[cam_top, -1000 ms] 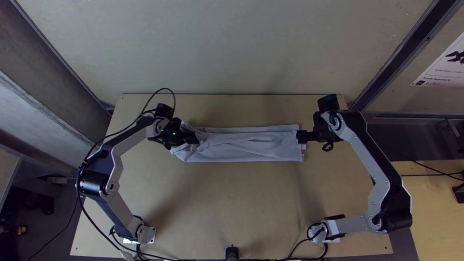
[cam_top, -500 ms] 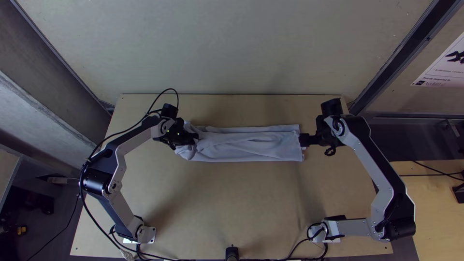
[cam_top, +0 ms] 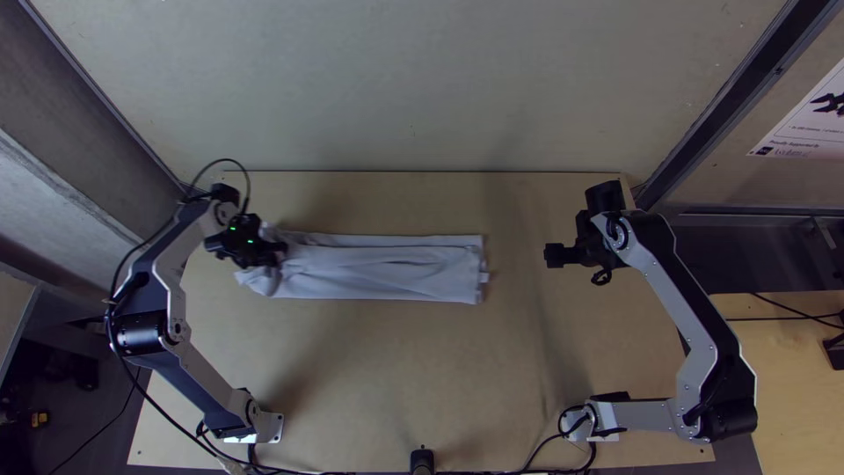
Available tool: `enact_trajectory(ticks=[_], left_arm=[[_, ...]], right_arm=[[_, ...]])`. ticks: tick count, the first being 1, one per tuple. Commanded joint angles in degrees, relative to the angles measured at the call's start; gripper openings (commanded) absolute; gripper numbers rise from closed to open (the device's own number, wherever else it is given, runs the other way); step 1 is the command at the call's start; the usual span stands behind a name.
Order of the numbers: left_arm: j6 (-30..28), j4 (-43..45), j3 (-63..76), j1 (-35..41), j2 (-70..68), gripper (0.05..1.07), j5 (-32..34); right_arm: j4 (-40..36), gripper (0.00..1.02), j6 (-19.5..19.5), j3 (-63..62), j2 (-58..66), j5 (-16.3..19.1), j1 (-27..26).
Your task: Fold the t-shirt
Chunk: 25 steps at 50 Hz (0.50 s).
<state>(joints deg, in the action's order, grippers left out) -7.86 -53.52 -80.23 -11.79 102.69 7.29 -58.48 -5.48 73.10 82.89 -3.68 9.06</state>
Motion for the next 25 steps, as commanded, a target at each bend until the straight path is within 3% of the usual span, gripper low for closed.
enact_trajectory(ticks=[1,8,16,25], left_arm=[[-6.64,-1.41,-3.8,-3.59,-1.18,0.08,-4.56],[-8.23,-4.05,-8.02,-3.24,-3.29,0.08,-10.37],[-8.49,-7.04,-8.72,4.76,-7.69,0.08,-18.72],[-6.56,-10.47,-10.13,15.04,-11.02,0.08,-21.53]], right_arm=[[0.29,0.98,0.64,-1.38,-1.59,-0.54,-0.53],[0.73,0.98,0.64,-2.08,-2.12,-0.54,-0.53],[0.82,0.98,0.64,-2.35,-2.82,-0.54,-0.71],[0.82,0.98,1.08,-3.49,-4.14,-0.54,-2.38]])
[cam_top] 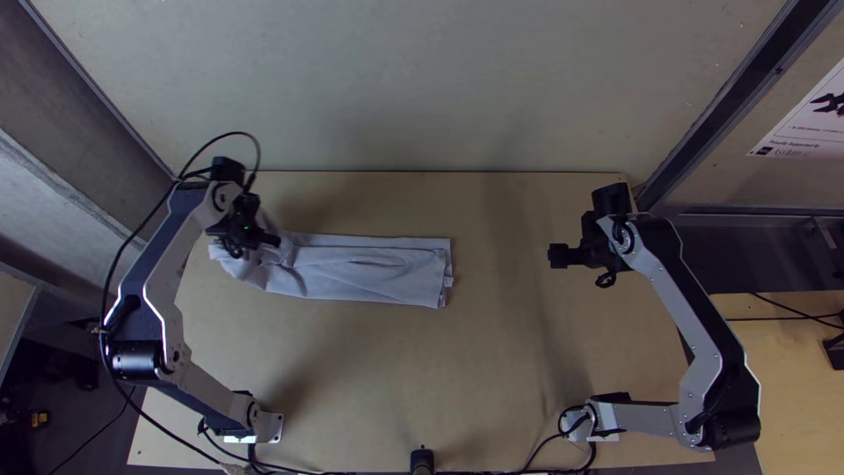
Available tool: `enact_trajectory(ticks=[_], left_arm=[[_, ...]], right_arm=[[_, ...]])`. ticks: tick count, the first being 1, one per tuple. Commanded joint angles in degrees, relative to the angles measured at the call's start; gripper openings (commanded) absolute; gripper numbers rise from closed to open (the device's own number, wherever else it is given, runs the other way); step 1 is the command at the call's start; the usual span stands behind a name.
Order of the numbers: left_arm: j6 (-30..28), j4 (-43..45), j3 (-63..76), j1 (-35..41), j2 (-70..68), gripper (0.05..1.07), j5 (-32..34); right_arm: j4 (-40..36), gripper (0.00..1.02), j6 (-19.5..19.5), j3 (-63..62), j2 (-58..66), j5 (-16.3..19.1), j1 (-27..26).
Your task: Fold the t-shirt
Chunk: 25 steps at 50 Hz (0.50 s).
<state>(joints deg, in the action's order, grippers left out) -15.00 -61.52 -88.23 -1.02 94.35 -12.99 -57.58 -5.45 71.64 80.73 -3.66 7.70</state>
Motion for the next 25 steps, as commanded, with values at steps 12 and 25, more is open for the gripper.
enact_trajectory(ticks=[12,25], left_arm=[[7.89,-11.61,-11.18,17.72,1.02,0.08,-4.5],[15.09,-17.41,-22.96,29.93,11.65,0.08,-6.69]], right_arm=[[0.19,0.98,1.59,-4.4,-4.0,-0.47,-3.13],[1.86,0.98,1.76,-6.68,-5.93,-0.47,-4.54]])
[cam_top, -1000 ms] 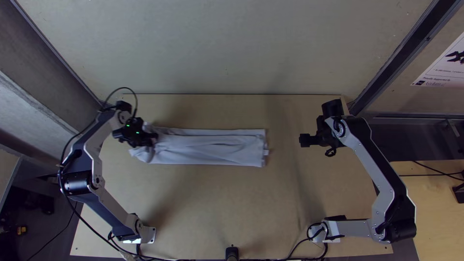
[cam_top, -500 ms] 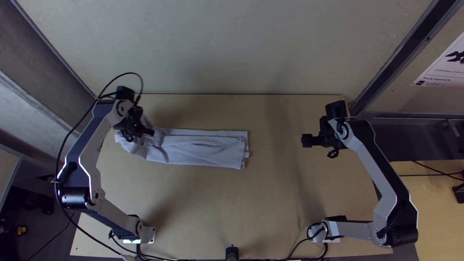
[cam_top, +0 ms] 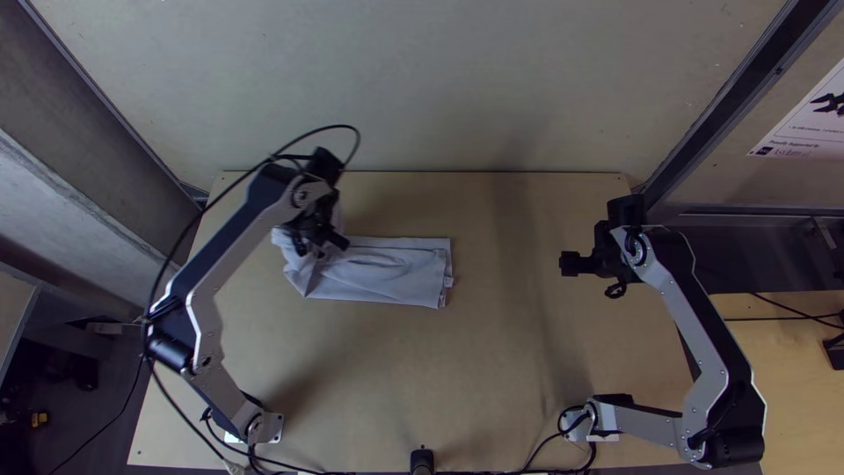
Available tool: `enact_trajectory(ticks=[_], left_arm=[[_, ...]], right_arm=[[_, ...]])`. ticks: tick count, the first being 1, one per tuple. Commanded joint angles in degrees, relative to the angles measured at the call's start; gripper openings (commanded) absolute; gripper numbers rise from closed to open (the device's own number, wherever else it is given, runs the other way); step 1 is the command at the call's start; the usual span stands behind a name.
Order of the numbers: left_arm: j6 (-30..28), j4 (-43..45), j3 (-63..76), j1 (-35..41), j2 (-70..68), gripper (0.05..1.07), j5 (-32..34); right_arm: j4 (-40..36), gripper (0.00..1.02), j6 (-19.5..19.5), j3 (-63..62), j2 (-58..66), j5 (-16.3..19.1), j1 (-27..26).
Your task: Fold the t-shirt
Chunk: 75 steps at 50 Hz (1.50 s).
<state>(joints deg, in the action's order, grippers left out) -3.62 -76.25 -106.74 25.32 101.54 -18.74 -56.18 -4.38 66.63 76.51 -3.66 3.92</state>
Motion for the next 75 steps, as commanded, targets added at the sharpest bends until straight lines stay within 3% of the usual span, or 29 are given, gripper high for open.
enact_trajectory(ticks=[1,14,29,31,32,35,38,44,47,60,75], left_arm=[[4.32,-3.47,-5.5,4.39,5.6,0.08,-0.95],[8.19,-4.26,-13.85,11.59,15.45,0.08,-0.33],[12.05,-4.61,-23.52,16.25,21.95,0.1,9.25],[12.76,-4.08,-23.78,16.78,22.65,0.27,9.34],[12.85,-4.08,-23.78,17.22,23.09,0.43,9.34],[13.55,-3.91,-24.39,18.71,24.15,1.05,9.51],[16.71,-1.97,-25.54,19.42,25.11,1.03,13.73],[26.03,7.43,-26.5,17.92,24.85,1.03,34.74],[27.26,10.24,-27.91,17.39,25.03,1.03,43.18],[27.26,11.47,-27.91,16.87,25.11,1.03,46.43],[25.33,9.89,-26.86,16.34,23.88,1.03,45.64]], right_arm=[[0.46,0.98,0.69,-1.77,-1.72,-0.47,-0.94],[1.34,0.98,1.31,-4.05,-3.39,-0.12,-1.99],[3.45,0.98,1.31,-6.95,-3.74,-0.03,-1.81],[3.54,0.98,1.31,-7.04,-3.65,-0.03,-1.81],[3.62,0.98,1.31,-7.04,-3.65,-0.03,-1.81],[3.89,0.98,1.31,-7.3,-3.47,-0.03,-1.81],[4.33,0.98,1.31,-7.83,-3.39,-0.03,-1.73],[4.94,0.98,1.22,-9.24,-3.39,0.06,-1.02],[5.03,0.98,1.22,-10.03,-3.56,-0.03,-0.32],[5.65,0.98,1.31,-10.21,-3.65,-0.03,-0.23],[5.65,0.98,1.48,-6.69,-4.44,-0.12,-1.55]])
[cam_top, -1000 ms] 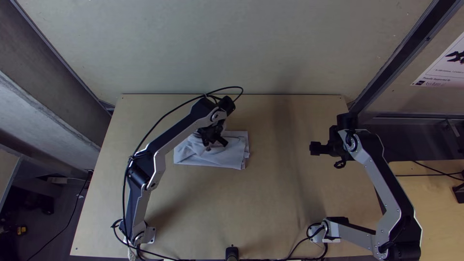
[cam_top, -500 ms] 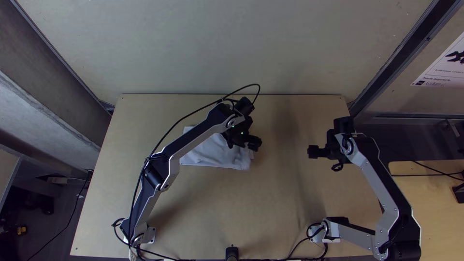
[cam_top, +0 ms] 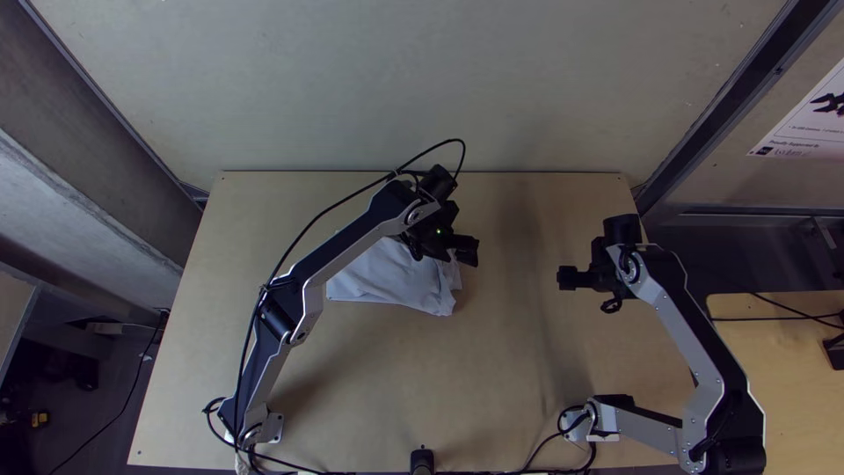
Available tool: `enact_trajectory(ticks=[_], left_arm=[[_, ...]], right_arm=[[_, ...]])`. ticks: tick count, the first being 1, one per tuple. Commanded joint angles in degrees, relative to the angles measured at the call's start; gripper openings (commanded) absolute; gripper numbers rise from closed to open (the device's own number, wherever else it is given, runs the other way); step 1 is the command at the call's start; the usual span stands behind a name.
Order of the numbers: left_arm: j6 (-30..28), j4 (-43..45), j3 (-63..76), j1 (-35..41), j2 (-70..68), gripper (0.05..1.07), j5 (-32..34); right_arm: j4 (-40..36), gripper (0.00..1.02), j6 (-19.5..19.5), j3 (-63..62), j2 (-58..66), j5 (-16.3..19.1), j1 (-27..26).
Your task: Fold the t-shirt
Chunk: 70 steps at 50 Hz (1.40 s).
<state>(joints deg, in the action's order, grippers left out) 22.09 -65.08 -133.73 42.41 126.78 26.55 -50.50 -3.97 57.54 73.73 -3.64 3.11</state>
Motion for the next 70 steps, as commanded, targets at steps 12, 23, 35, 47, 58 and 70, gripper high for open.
enact_trajectory(ticks=[12,23,35,47,58,70], left_arm=[[-4.51,-1.54,3.74,-4.09,-9.8,1.03,-10.02],[-10.4,-1.72,9.37,-10.07,-21.84,1.03,-24.26],[-18.04,5.93,22.81,-19.21,-39.33,1.03,-32.43],[-22.61,17.79,37.76,-27.47,-57.44,1.03,-35.51],[-27.27,30.45,53.14,-35.29,-73.43,1.03,-35.33],[-31.84,43.9,70.98,-39.34,-92.24,1.03,-35.42]], right_arm=[[-0.04,0.98,2.56,10.23,-3.6,-0.14,-2.5],[5.76,0.98,8.98,17.26,-5.62,-0.14,-8.04],[19.3,0.98,11.53,20.16,-12.04,-0.05,-9.79],[24.05,0.98,11.61,21.91,-20.12,0.21,-8.74],[30.73,0.98,15.57,14.97,-32.95,0.83,-6.19],[36.61,0.98,18.12,2.58,-48.51,0.91,-2.32]])
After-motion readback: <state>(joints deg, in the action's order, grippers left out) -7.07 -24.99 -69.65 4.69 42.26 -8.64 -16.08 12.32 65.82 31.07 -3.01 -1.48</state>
